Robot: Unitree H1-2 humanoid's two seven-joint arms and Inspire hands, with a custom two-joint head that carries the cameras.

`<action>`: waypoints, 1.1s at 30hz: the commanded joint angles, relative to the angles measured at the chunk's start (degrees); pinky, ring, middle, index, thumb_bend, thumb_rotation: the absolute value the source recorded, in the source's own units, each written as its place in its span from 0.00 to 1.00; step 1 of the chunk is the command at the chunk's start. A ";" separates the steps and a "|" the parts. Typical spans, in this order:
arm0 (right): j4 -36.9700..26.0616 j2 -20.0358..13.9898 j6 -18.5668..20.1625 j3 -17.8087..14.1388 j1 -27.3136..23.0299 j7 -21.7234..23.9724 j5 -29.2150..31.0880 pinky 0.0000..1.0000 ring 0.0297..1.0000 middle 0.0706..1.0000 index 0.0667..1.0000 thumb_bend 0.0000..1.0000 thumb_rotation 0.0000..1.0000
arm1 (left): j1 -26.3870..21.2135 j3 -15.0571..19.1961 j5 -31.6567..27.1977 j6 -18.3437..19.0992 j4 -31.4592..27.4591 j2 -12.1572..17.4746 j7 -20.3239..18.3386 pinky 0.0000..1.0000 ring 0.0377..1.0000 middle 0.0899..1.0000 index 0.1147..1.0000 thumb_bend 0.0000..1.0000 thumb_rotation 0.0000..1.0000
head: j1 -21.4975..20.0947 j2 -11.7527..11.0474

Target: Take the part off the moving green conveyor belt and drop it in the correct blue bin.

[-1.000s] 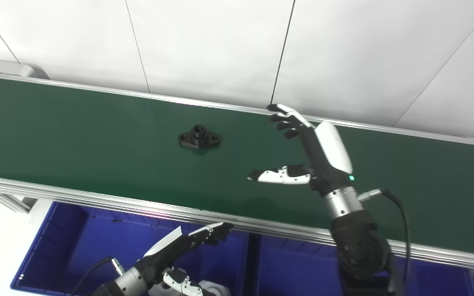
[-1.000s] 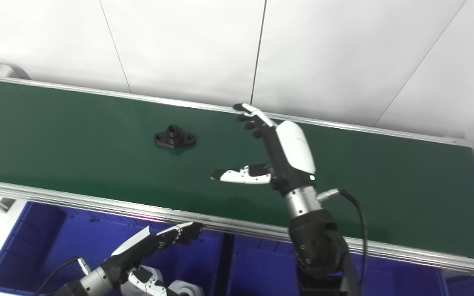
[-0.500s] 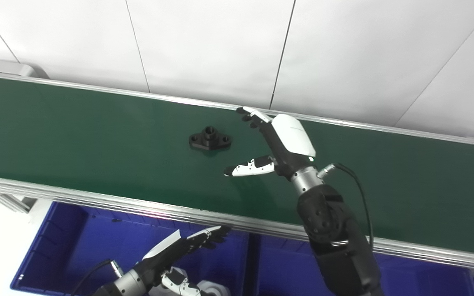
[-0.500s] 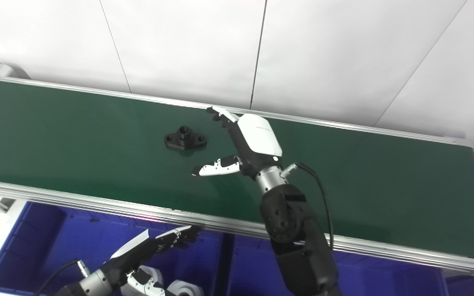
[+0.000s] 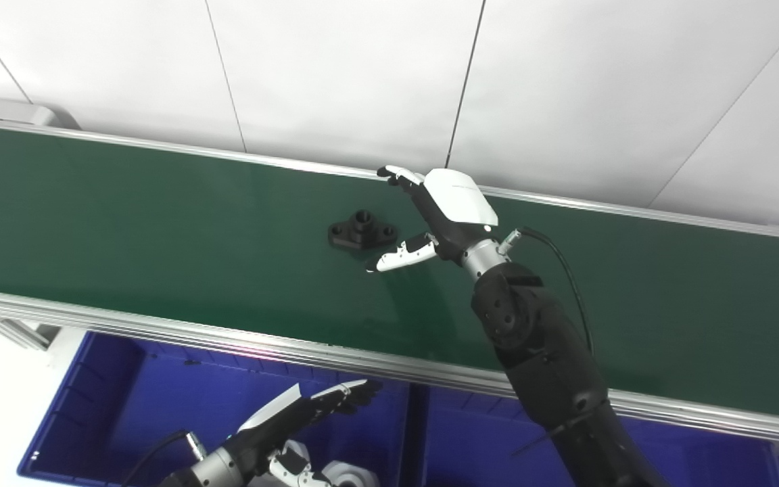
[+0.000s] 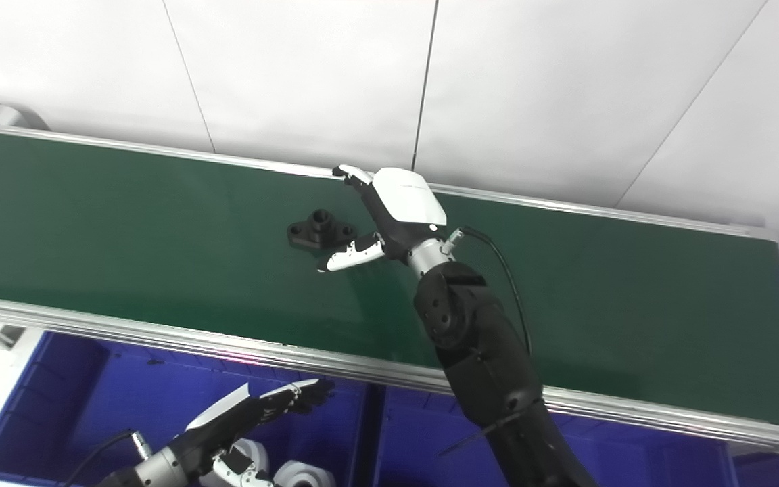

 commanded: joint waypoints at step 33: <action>14.27 -3.43 -2.43 8.64 -9.33 1.54 1.44 0.69 0.76 0.79 0.83 0.73 0.27 | -0.42 -1.71 -0.11 -2.13 -3.36 0.21 3.00 0.86 0.89 0.91 0.92 0.90 0.29 | 0.85 4.23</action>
